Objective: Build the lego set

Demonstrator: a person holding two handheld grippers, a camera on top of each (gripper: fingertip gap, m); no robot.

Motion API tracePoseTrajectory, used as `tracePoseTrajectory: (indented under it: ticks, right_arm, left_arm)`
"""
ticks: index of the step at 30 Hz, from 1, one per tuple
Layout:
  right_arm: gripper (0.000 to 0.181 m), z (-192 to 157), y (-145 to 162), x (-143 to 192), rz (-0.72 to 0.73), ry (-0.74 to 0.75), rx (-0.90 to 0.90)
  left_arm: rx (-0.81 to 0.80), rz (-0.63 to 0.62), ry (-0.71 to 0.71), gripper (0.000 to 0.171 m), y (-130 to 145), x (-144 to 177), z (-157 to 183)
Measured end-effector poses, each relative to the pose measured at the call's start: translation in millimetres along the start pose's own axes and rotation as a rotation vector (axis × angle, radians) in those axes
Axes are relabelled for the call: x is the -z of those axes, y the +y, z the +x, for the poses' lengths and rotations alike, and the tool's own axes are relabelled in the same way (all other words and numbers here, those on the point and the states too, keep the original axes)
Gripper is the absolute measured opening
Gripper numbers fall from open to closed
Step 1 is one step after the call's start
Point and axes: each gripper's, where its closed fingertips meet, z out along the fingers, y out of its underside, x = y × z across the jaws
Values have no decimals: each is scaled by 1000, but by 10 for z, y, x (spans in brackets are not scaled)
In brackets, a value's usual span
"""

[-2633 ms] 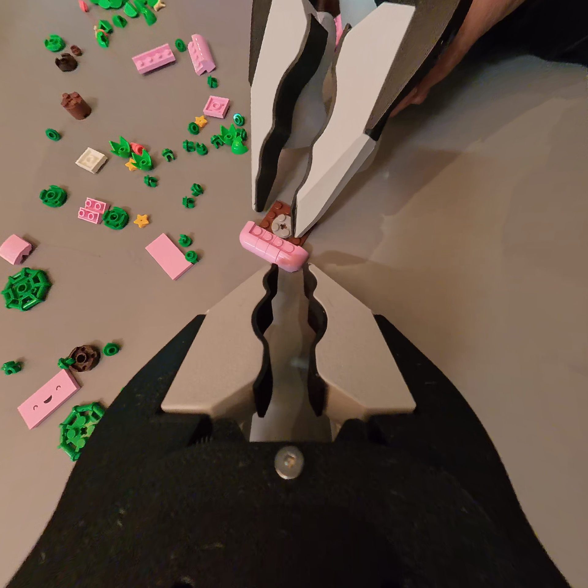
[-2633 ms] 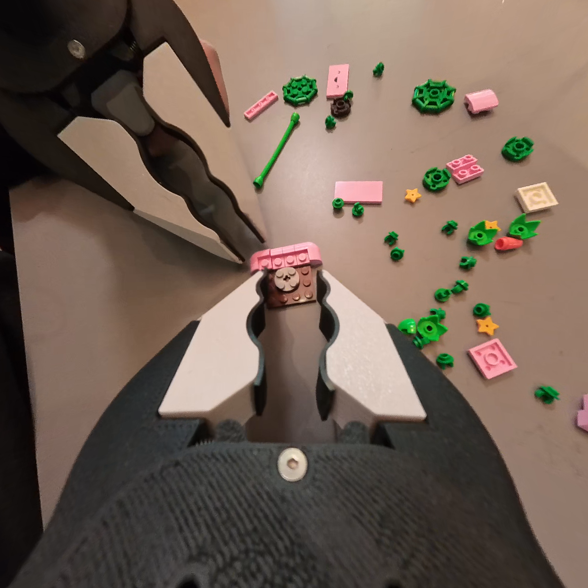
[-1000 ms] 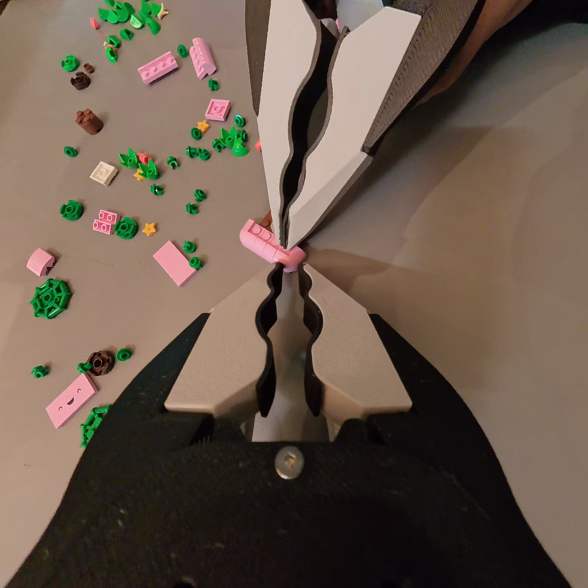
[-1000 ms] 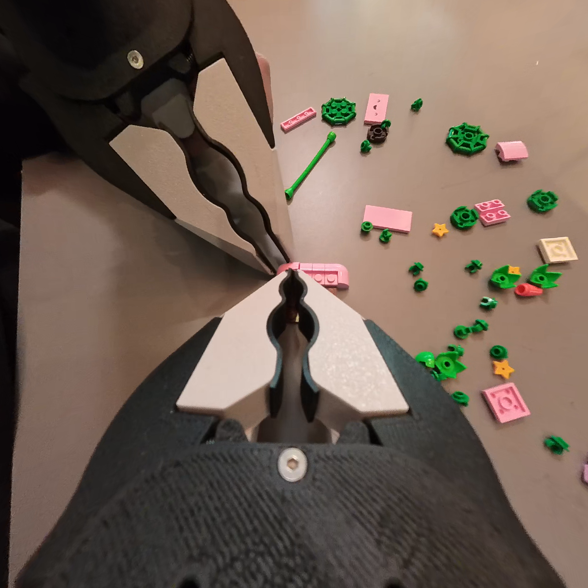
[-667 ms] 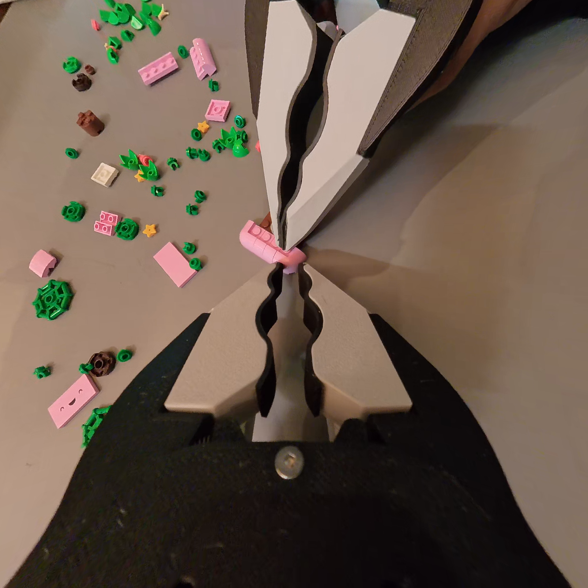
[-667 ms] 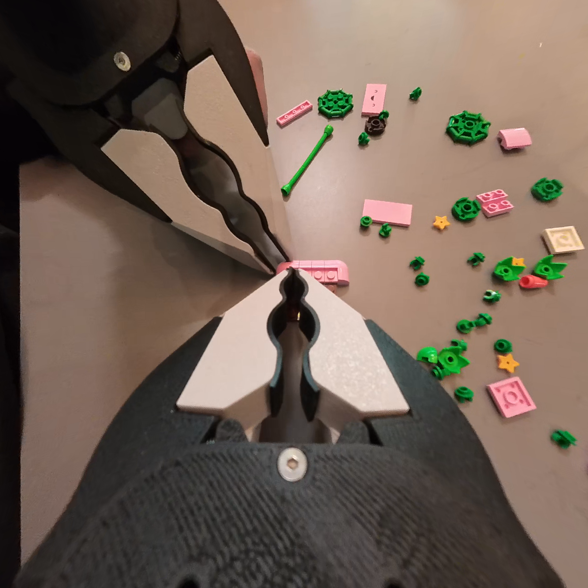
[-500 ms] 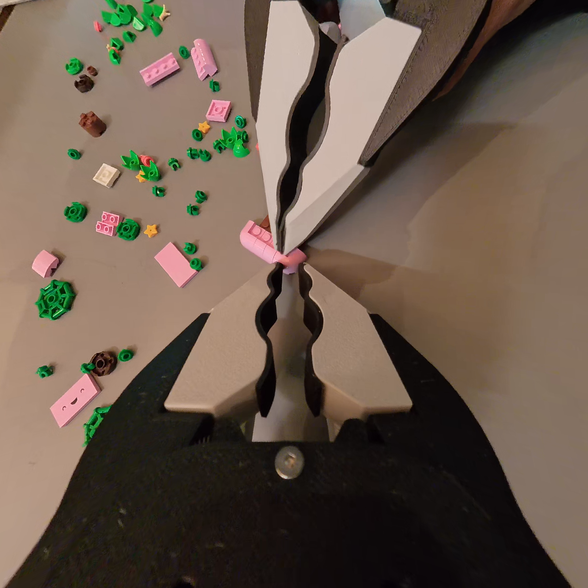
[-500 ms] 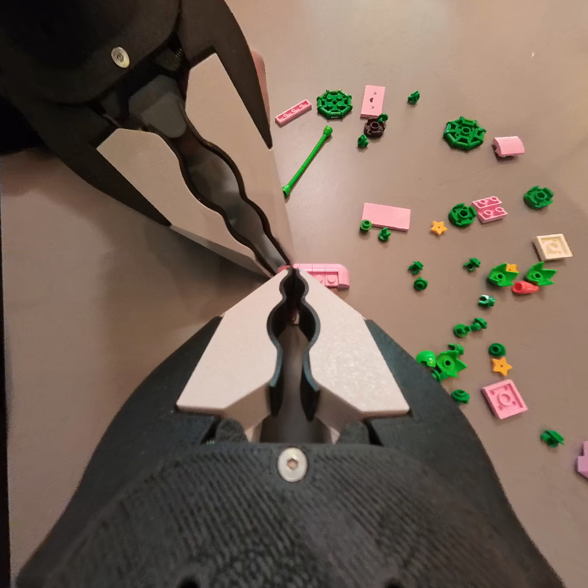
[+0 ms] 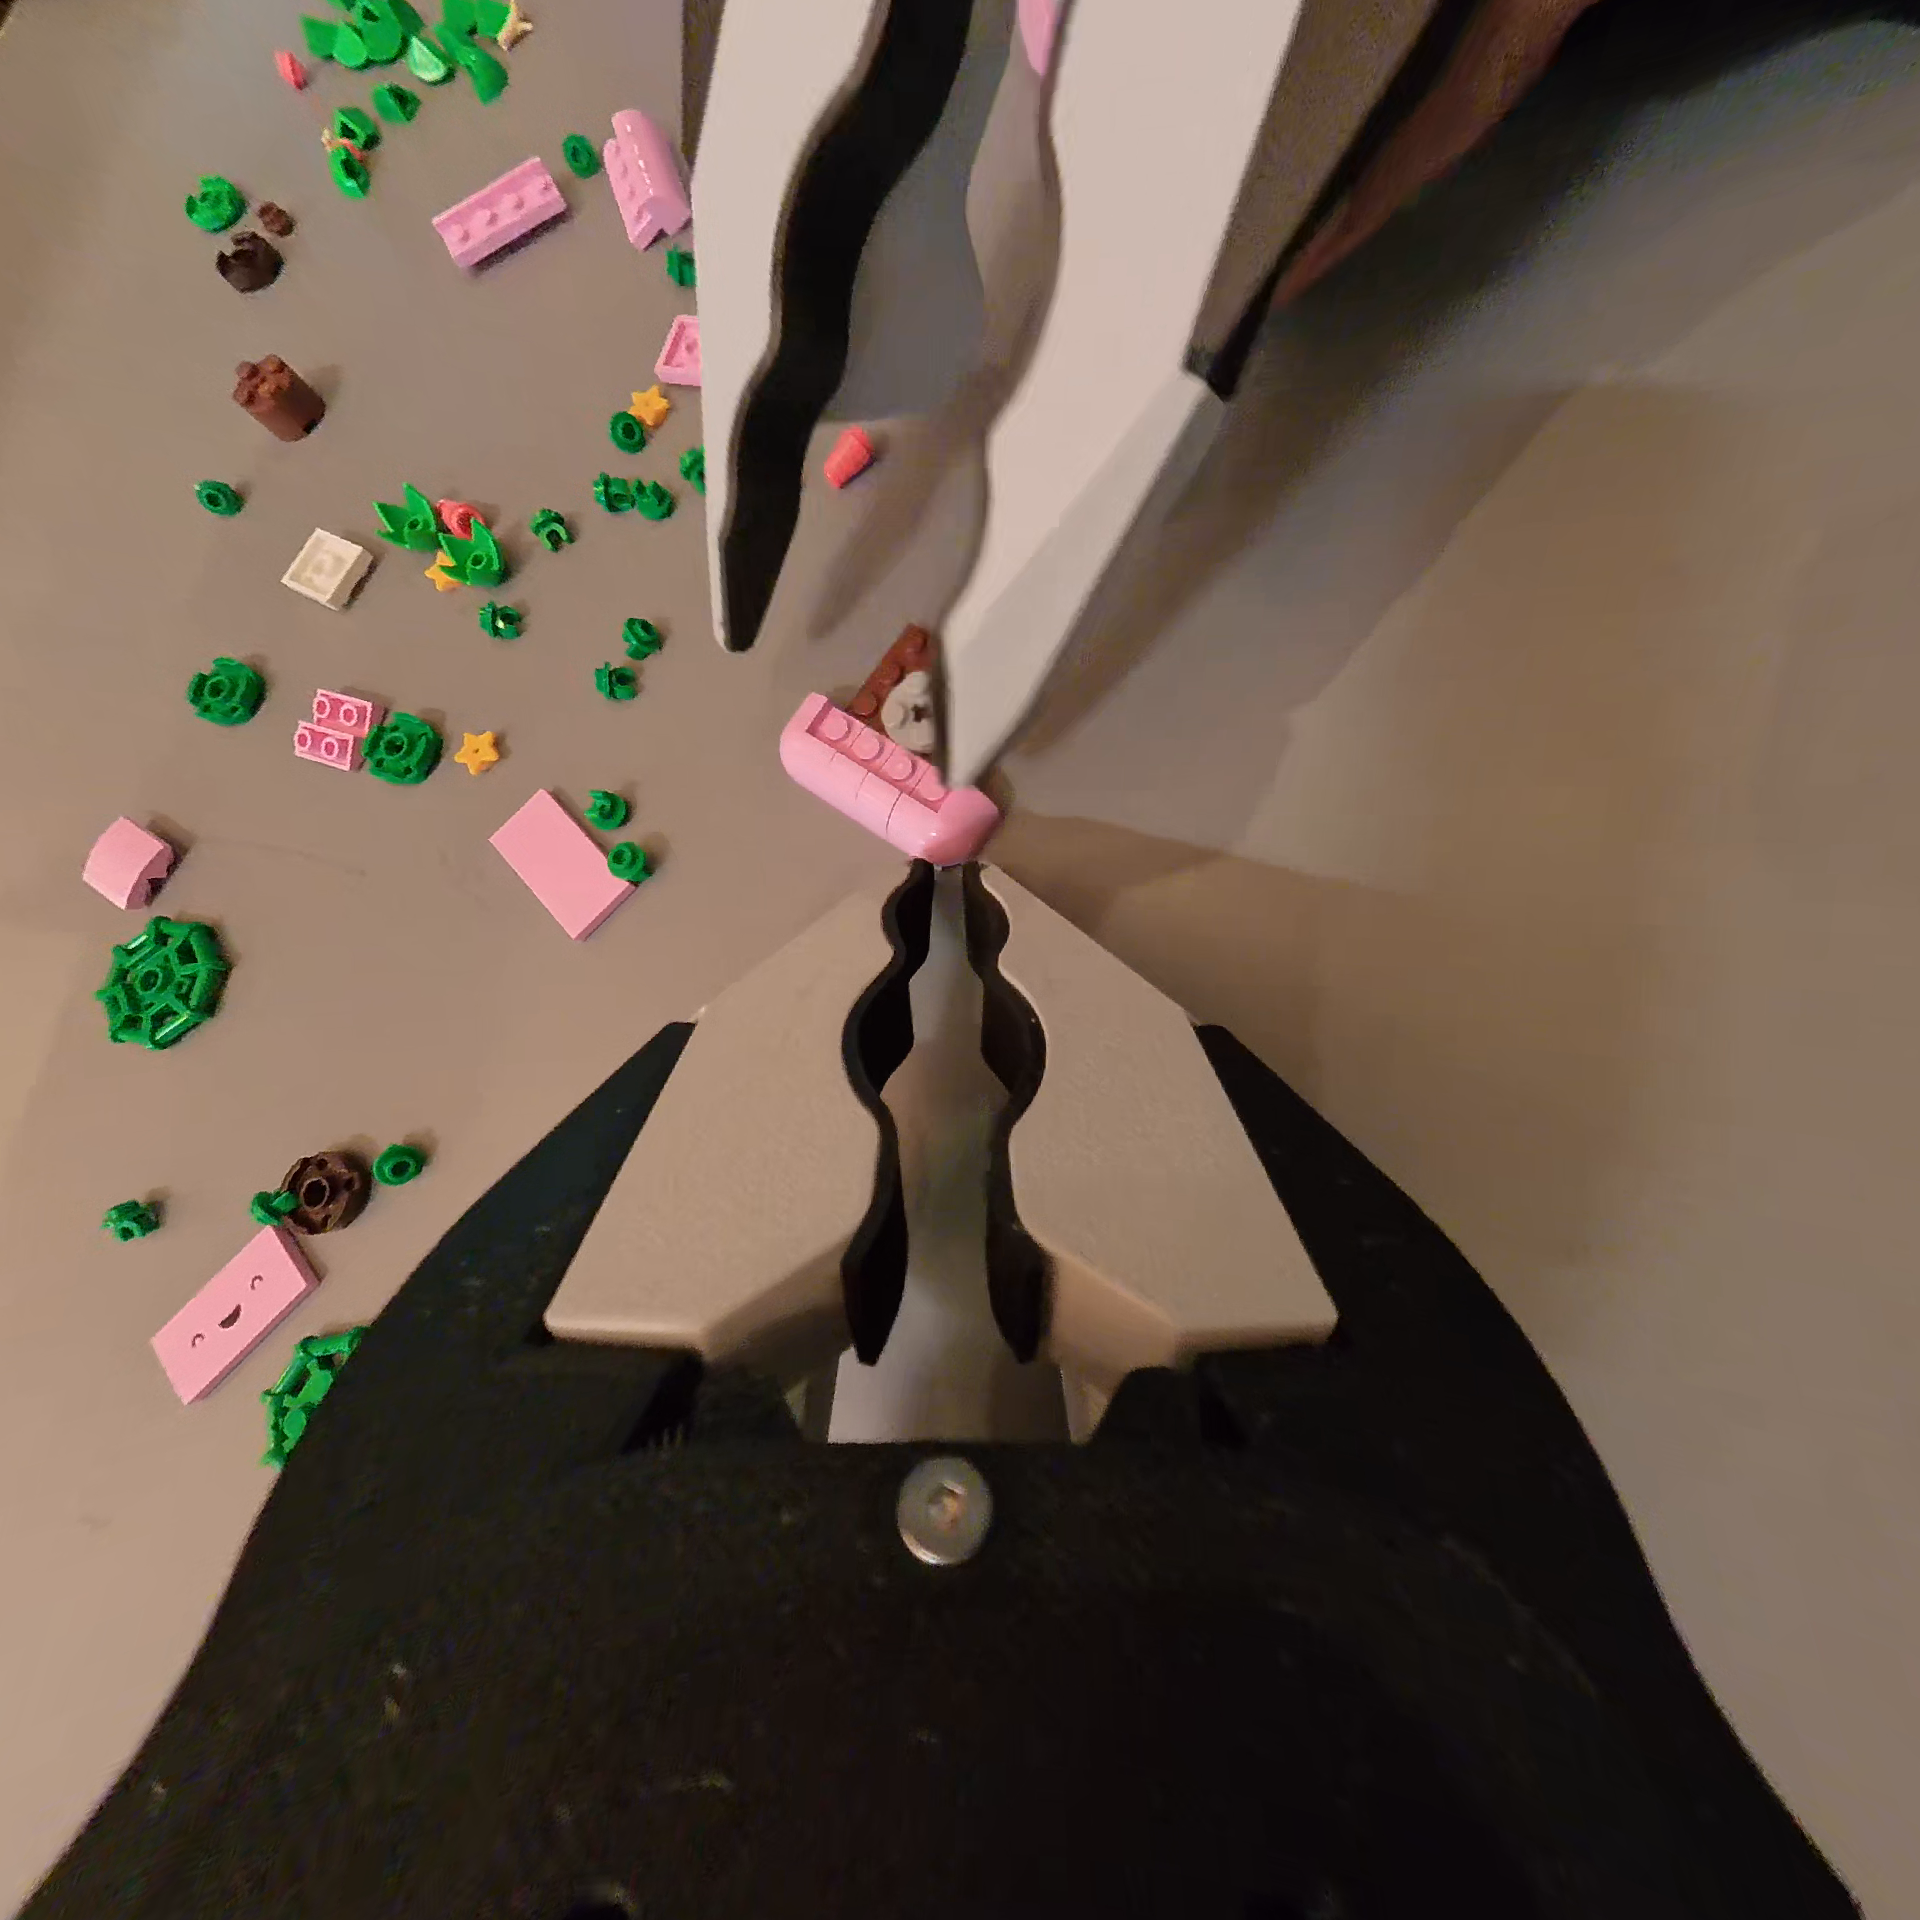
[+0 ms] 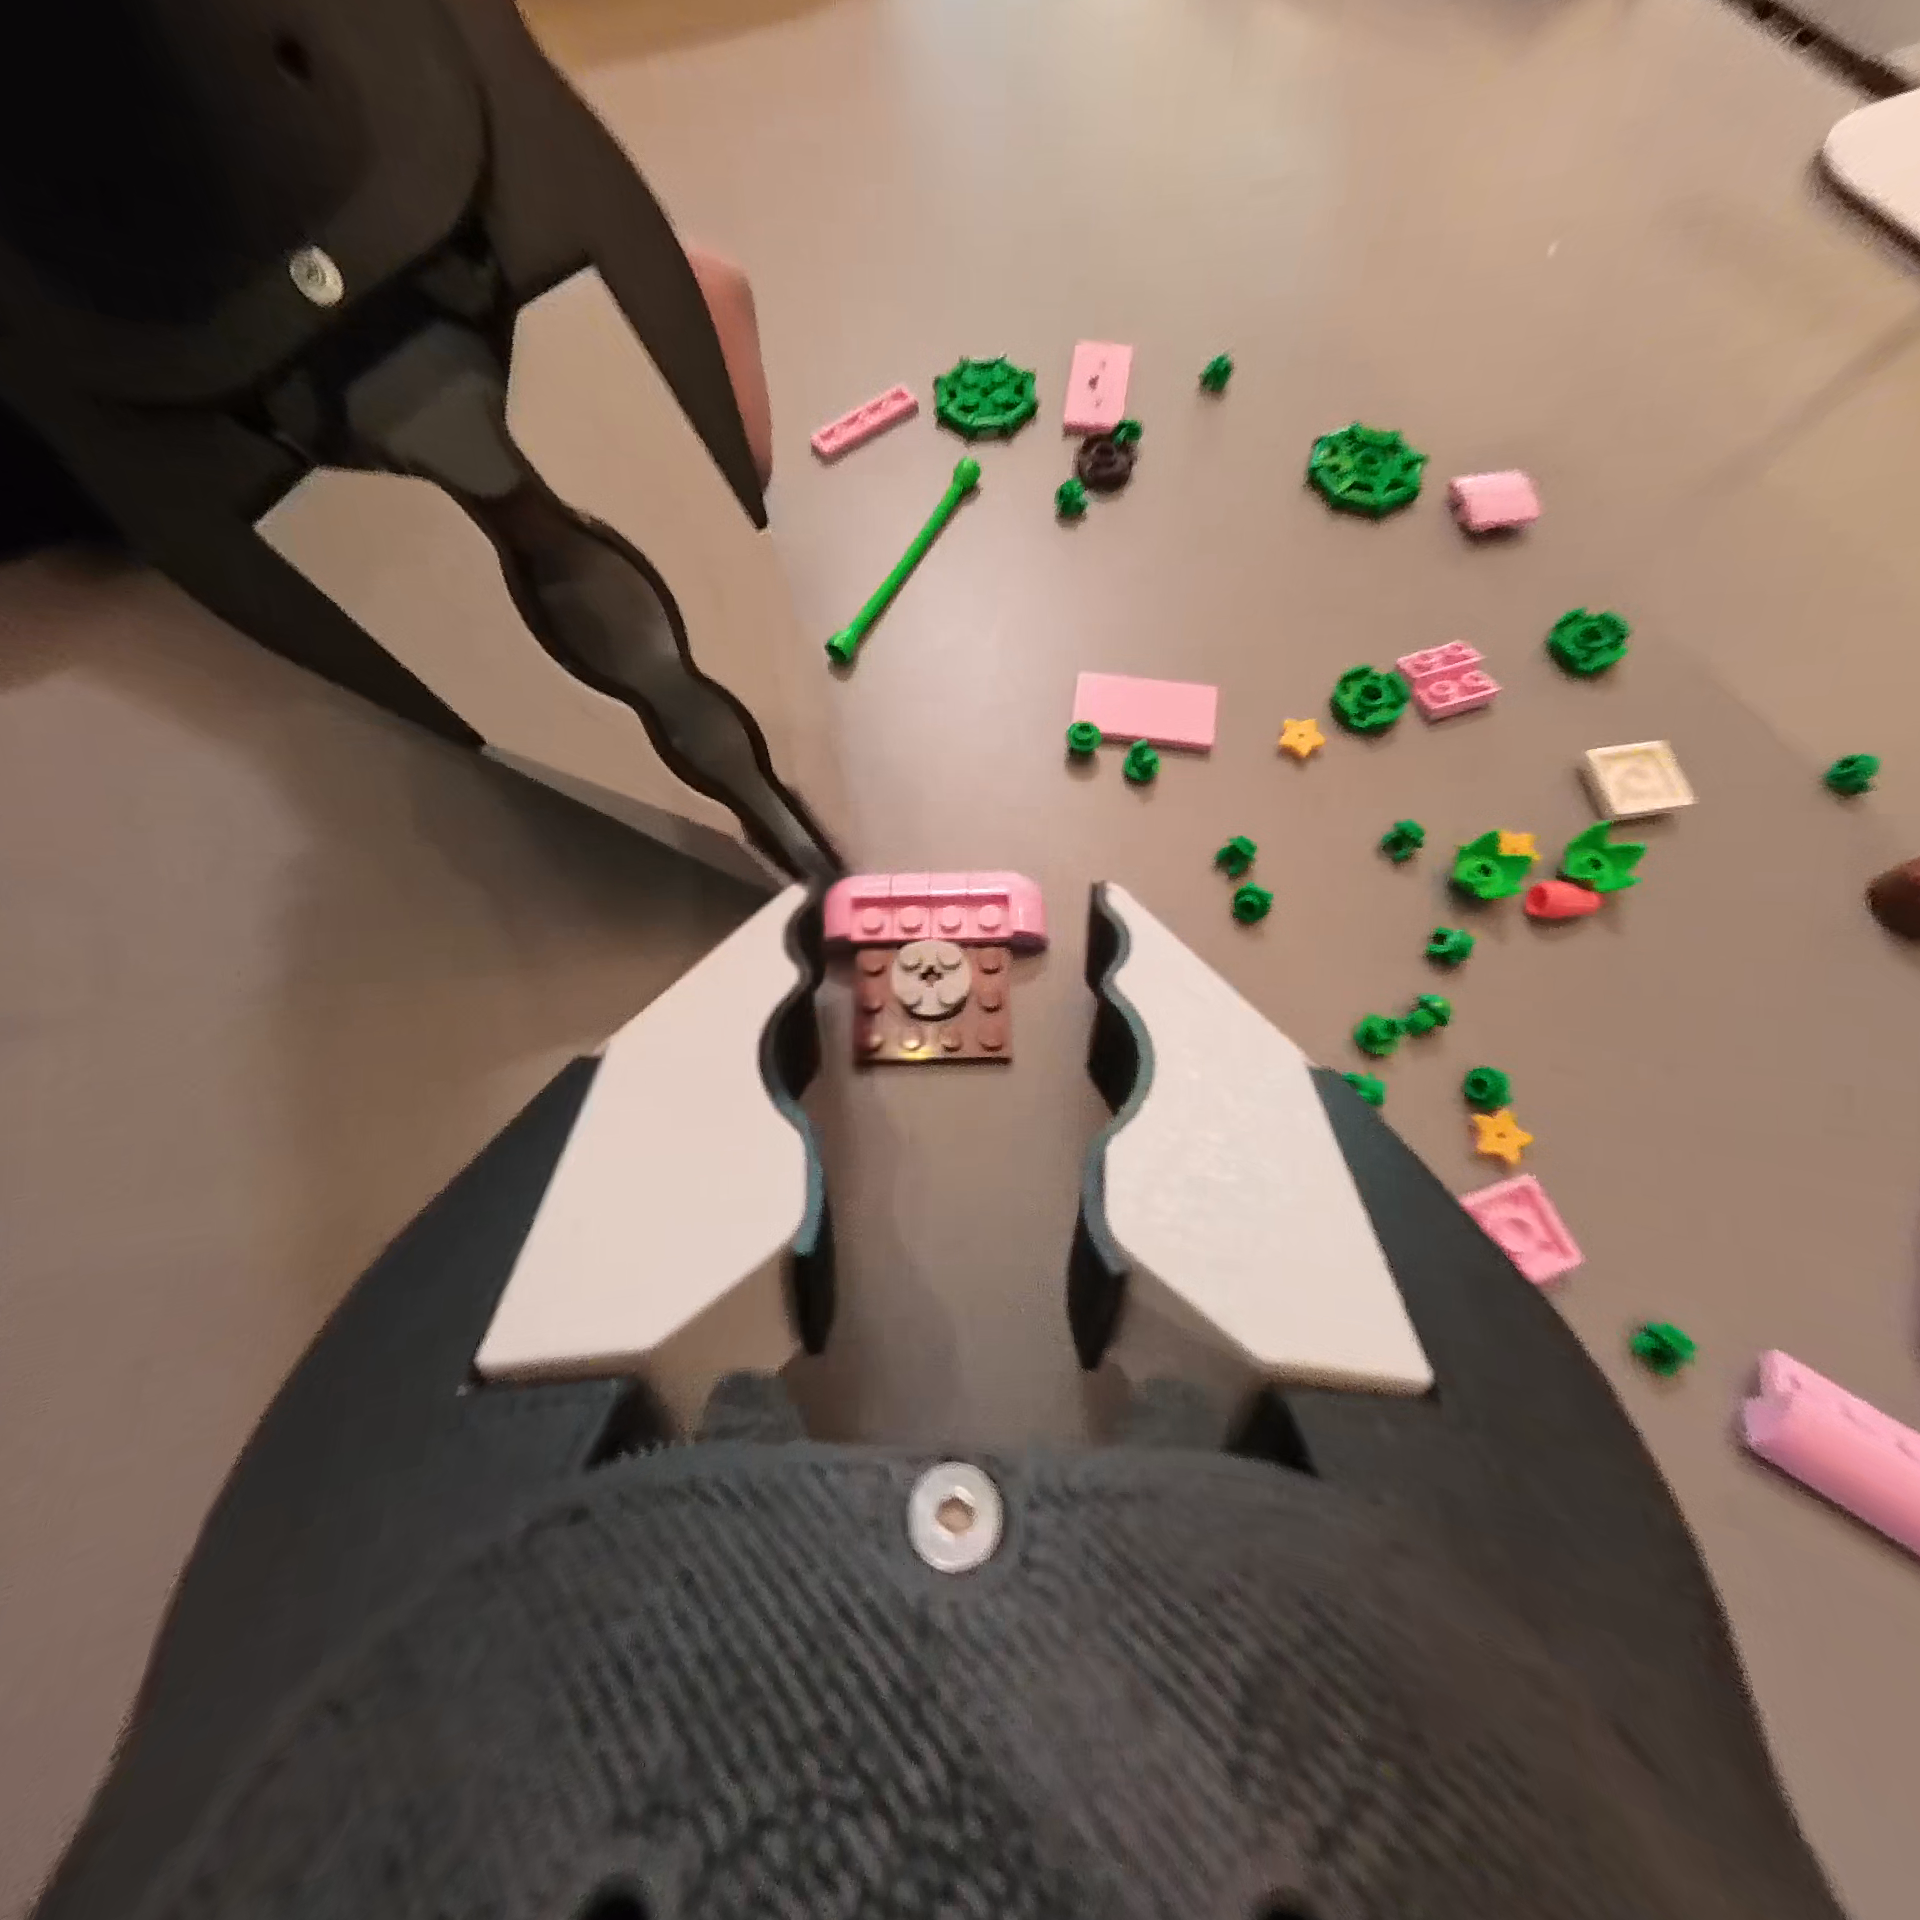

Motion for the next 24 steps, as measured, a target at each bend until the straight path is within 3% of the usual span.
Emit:
tracePoseTrajectory:
  ticks: [3,11,24]
  right_arm:
    - [69,-90,96,-84,-61,-27,23]
    - [47,-135,114,-121,-82,-24,75]
    - [47,-143,119,-130,-83,-26,82]
  left_arm:
    - [-2,-2,-1,4,2,-2,1]
    - [54,41,46,10,-45,43,-6]
    - [43,38,58,8,-42,41,18]
